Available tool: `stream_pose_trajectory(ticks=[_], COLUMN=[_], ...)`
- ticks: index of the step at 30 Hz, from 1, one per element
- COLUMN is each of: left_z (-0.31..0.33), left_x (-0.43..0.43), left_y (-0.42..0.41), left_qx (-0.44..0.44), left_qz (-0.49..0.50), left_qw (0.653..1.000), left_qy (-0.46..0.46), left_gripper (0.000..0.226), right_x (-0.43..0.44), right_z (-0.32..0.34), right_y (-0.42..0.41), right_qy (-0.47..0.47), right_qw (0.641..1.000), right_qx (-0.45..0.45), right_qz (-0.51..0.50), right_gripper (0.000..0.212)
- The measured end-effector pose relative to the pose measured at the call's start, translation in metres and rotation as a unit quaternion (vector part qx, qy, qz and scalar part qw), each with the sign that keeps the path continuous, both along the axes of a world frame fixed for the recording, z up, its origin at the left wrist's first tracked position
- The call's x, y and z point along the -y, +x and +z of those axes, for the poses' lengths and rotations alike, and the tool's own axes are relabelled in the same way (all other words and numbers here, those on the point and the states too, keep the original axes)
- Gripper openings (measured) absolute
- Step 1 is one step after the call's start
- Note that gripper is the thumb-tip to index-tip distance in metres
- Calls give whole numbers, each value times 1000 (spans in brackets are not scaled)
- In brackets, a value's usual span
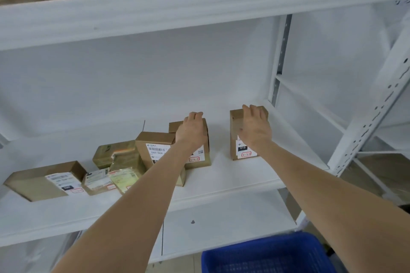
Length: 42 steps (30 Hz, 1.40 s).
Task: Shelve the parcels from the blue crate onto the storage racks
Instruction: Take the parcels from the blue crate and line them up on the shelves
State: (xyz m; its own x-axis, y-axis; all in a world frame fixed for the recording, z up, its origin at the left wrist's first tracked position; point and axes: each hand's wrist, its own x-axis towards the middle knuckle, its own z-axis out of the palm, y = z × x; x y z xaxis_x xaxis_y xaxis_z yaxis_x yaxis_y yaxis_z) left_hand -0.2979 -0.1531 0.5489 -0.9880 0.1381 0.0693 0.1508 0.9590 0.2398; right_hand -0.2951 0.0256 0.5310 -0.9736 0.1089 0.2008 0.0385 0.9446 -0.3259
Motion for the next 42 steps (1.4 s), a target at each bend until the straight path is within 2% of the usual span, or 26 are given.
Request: stream_pose_trajectory(ticks=[3,8,10,13,17,34,37,42], left_z=[-5,-12,-16,-18,-16,-15,-14,-7], left_x=[-2,8,14,15,1,-96,-96,-80], left_y=[-18,-46,-53,-59,-63,-47,-44,-40], left_qx=[11,42,58,66,74,69,72,100], left_qz=[-9,17,33,22,-3,-65,-67,-53], left_qw=[1000,992,987,981,983,986,984,985], left_qy=[-24,-119,-148,-181,-167,-138,-146,-134], left_gripper=[73,89,85,63,59,64,76,94], right_x=[7,9,10,8,-1,-79,-76,-68], right_z=[-1,-1,-7,-12,-7,9,10,13], right_y=[-19,-52,-64,-71,-75,-47,-46,-43], right_qy=[36,78,115,137,158,146,150,172], right_qw=[999,994,990,986,982,979,976,968], right_qx=[23,69,82,97,97,133,150,179], right_qz=[24,15,12,20,48,48,40,45], right_gripper=[69,88,80,61,48,41,50,90])
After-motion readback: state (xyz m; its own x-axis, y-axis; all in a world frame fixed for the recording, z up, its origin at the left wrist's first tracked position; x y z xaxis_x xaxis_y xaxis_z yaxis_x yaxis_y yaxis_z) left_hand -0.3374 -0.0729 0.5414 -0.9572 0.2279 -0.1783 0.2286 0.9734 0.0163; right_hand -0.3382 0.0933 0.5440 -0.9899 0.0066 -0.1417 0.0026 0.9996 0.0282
